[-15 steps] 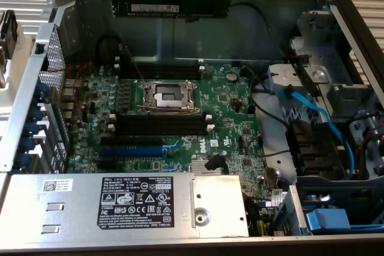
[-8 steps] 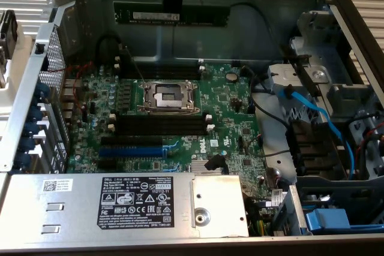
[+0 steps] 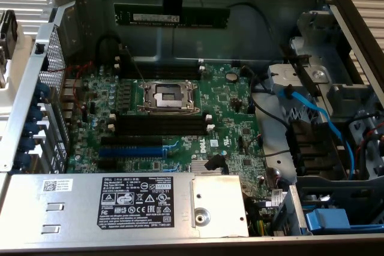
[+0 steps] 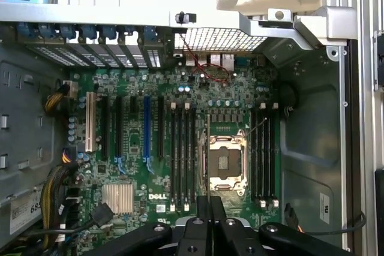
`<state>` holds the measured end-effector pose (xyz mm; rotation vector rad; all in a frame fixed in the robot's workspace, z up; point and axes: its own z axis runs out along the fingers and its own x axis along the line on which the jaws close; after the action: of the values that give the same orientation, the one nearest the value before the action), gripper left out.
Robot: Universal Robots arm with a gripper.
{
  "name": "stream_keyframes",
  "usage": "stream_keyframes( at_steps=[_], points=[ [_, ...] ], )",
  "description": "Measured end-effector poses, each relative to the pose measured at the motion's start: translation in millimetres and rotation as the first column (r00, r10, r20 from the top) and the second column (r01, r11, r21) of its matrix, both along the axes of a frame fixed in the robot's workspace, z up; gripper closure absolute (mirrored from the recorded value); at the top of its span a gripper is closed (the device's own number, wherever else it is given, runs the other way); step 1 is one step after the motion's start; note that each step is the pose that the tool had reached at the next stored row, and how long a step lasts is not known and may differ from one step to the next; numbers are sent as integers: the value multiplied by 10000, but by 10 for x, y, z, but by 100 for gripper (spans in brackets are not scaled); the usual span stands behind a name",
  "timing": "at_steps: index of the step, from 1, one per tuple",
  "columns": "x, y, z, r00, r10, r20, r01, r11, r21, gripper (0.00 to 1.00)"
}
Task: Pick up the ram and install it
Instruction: 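Insert the ram into the slot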
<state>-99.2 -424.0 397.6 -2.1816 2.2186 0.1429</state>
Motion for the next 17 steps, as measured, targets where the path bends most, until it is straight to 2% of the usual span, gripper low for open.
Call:
stream_keyframes(
  at_steps=[7, 12, 17],
  points=[
    [0, 0, 0, 10000, 0, 0, 0, 10000, 0, 88],
    [-33, 0, -41, 10000, -1, 79, 1, 10000, -1, 88],
    [-78, 1, -66, 10000, 0, 97, 0, 10000, -2, 88]
  ],
)
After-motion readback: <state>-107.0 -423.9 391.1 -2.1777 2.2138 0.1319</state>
